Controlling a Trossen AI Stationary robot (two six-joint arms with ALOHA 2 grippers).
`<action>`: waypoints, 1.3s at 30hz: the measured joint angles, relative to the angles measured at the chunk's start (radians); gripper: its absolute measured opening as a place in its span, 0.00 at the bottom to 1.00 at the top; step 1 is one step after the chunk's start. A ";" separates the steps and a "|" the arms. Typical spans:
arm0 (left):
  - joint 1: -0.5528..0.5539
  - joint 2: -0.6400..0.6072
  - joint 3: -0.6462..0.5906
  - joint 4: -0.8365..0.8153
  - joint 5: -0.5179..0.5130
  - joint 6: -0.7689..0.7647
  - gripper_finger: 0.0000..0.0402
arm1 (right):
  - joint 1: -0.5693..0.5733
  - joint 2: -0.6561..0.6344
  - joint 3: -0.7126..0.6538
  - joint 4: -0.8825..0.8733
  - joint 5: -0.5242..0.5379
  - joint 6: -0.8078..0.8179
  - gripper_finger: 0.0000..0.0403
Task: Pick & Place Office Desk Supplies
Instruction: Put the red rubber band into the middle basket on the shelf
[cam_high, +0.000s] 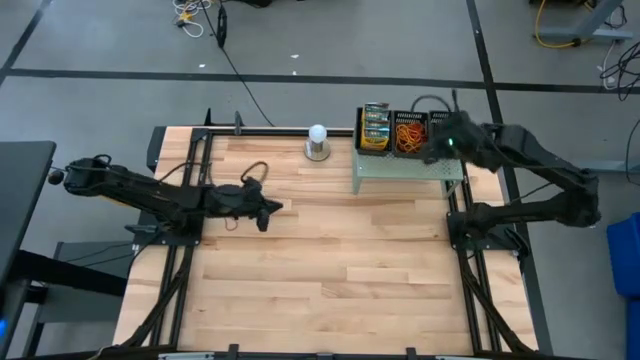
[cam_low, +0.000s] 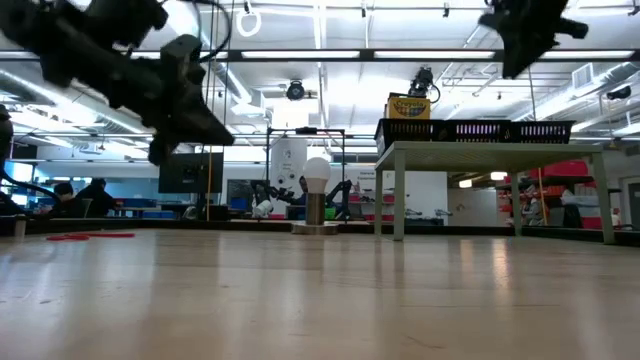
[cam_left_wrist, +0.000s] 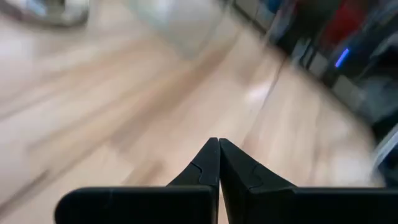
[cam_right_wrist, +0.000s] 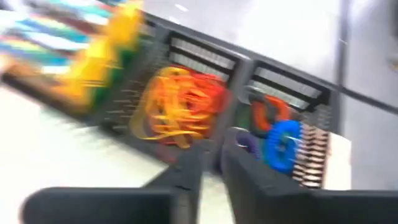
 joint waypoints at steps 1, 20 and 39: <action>-0.010 -0.010 0.046 -0.126 0.002 0.006 0.01 | 0.063 -0.006 0.000 0.009 0.011 0.021 0.16; 0.070 0.011 0.262 -1.208 0.057 -0.284 0.23 | 0.618 0.117 -0.001 0.273 0.210 -0.020 0.03; 0.477 0.067 0.095 -1.026 0.189 -0.042 0.33 | 0.620 0.113 -0.001 0.339 0.198 -0.044 0.02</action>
